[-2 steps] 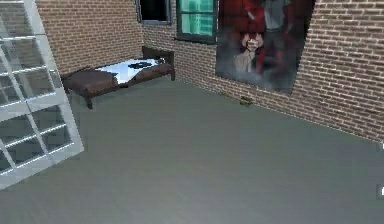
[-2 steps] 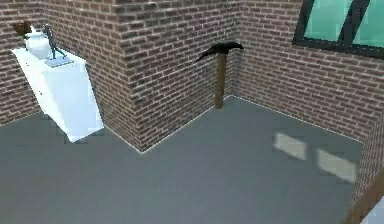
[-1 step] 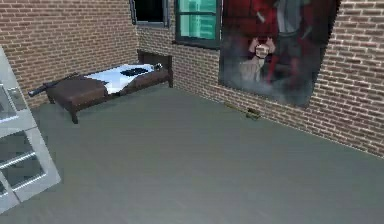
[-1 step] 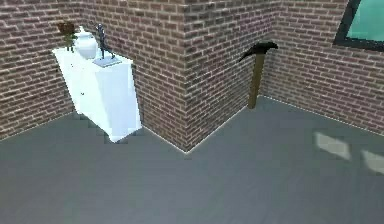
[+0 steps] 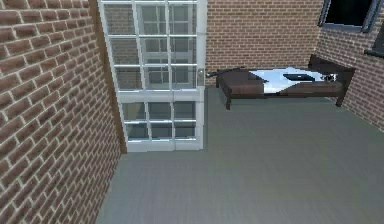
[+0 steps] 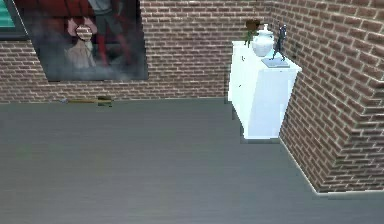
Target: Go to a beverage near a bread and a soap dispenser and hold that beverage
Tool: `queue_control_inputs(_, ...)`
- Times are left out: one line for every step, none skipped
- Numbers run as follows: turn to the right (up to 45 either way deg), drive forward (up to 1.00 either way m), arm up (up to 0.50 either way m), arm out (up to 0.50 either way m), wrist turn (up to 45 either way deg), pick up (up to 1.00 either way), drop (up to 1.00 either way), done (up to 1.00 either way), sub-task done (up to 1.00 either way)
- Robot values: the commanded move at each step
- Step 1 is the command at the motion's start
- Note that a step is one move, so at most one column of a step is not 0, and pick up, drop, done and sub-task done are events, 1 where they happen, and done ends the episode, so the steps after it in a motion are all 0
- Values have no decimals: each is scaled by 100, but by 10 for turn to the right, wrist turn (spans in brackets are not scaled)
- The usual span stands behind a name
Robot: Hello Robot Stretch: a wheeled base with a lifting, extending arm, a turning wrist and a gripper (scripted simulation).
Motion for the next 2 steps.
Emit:
queue_control_inputs(0, 15, 0, 0, 0, 0, 0, 0, 0)
queue_control_inputs(270, 0, 0, 0, 0, 0, 0, 0, 0)
